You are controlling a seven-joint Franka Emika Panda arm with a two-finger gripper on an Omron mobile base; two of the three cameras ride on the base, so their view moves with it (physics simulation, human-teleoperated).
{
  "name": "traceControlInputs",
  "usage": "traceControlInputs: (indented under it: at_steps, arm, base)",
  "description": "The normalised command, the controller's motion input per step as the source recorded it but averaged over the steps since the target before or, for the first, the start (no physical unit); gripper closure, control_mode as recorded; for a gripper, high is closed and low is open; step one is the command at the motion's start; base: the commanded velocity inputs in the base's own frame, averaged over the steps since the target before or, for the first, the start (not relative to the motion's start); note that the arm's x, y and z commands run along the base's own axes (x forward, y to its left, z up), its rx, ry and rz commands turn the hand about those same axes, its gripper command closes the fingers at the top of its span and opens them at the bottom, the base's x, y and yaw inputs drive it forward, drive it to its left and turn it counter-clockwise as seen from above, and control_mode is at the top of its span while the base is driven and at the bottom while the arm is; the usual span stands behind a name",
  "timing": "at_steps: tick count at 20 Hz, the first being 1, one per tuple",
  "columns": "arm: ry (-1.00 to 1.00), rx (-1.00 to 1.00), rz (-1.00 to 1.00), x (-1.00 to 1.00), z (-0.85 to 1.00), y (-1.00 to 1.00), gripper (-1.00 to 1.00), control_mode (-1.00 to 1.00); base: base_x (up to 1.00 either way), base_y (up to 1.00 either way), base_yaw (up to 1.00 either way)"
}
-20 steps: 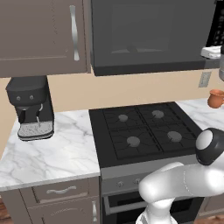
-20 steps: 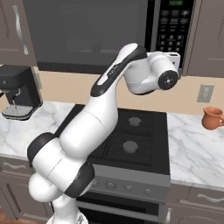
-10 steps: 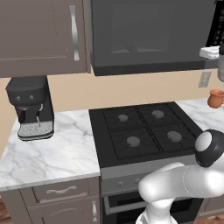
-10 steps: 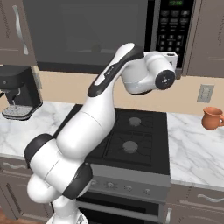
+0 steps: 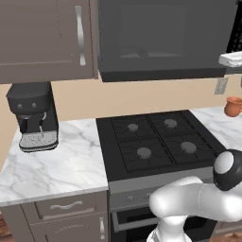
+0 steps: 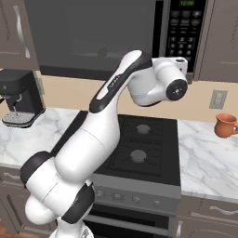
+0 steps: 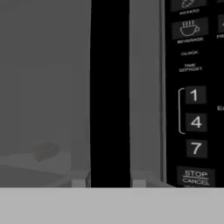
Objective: Open the microwave door.
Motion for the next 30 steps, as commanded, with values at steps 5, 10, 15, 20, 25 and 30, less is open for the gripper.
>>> traceControlInputs:
  at_steps: [5, 10, 15, 20, 25, 30]
  arm:
    - [-0.07, 0.00, 0.06, -0.72, 0.16, 0.00, 1.00, -1.00]
    - [-0.05, 0.00, 0.03, -0.73, 0.19, 0.13, 1.00, -1.00]
    - [-0.01, 0.00, 0.00, -0.73, 0.26, 0.28, 1.00, -1.00]
    - [0.00, 0.00, 0.00, -0.72, 0.35, 0.35, 1.00, -1.00]
    - [0.01, -0.05, 0.00, -0.68, 0.39, 0.52, 1.00, -1.00]
    - [0.04, -0.11, 0.00, -0.67, 0.32, 0.71, -1.00, -1.00]
  base:
    - [0.00, 0.00, 0.00]
    - [0.00, 0.00, 0.00]
    - [0.00, 0.00, 0.00]
    - [0.00, 0.00, 0.00]
    - [0.00, 0.00, 0.00]
    - [0.00, 0.00, 0.00]
